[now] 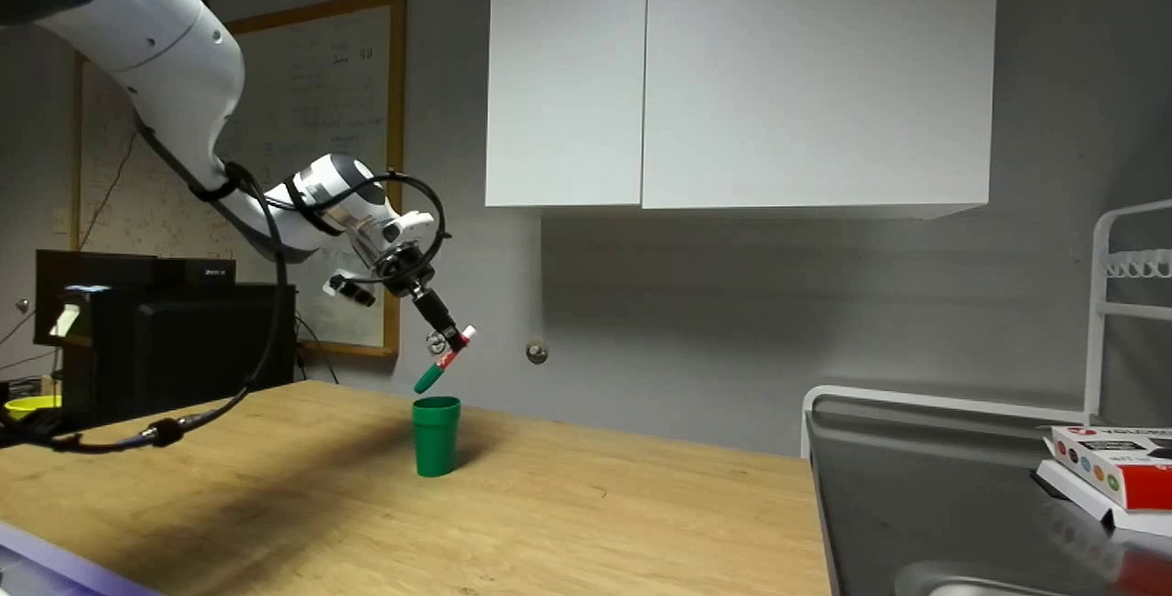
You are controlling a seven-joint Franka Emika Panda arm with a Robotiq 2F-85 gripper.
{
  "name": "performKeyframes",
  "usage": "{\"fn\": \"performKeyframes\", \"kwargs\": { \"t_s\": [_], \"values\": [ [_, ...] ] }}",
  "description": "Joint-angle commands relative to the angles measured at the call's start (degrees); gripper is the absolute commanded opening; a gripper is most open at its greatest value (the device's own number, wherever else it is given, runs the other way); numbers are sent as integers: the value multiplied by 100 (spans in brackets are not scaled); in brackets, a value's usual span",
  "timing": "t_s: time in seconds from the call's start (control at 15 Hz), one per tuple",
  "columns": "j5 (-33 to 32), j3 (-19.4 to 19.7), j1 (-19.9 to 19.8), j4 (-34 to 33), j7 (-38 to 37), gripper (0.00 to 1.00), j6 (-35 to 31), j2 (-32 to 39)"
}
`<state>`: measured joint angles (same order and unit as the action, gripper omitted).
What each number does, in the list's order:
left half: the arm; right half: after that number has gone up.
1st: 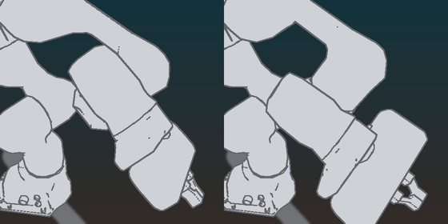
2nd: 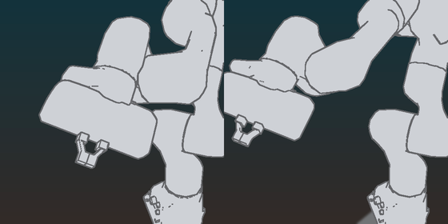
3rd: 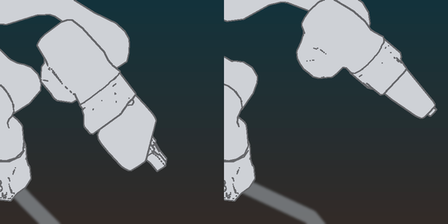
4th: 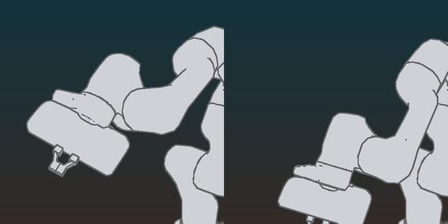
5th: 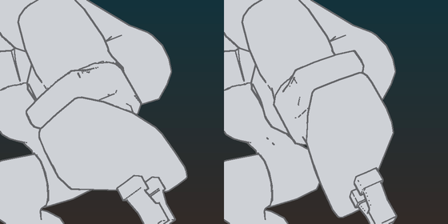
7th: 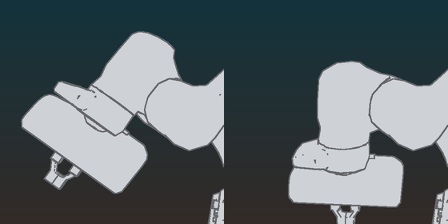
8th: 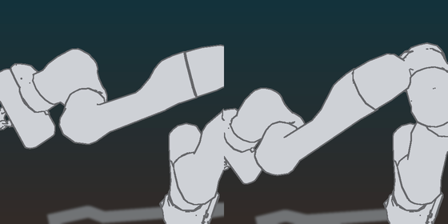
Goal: Put the marker in the cup
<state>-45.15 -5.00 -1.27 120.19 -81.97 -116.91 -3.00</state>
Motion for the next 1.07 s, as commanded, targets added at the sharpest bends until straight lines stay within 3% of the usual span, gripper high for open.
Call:
{"fn": "performKeyframes", "kwargs": {
  "t_s": [0.0, 0.87, 0.93, 1.0],
  "values": [
    [-248, 77, 89, -108, -594, 9, 277, 120],
    [-663, 25, 447, -258, -1710, 10, 964, 579],
    [-655, 30, 466, -295, -1727, 45, 1031, 611],
    [-651, 35, 482, -326, -1741, 46, 1079, 643]
  ]
}}
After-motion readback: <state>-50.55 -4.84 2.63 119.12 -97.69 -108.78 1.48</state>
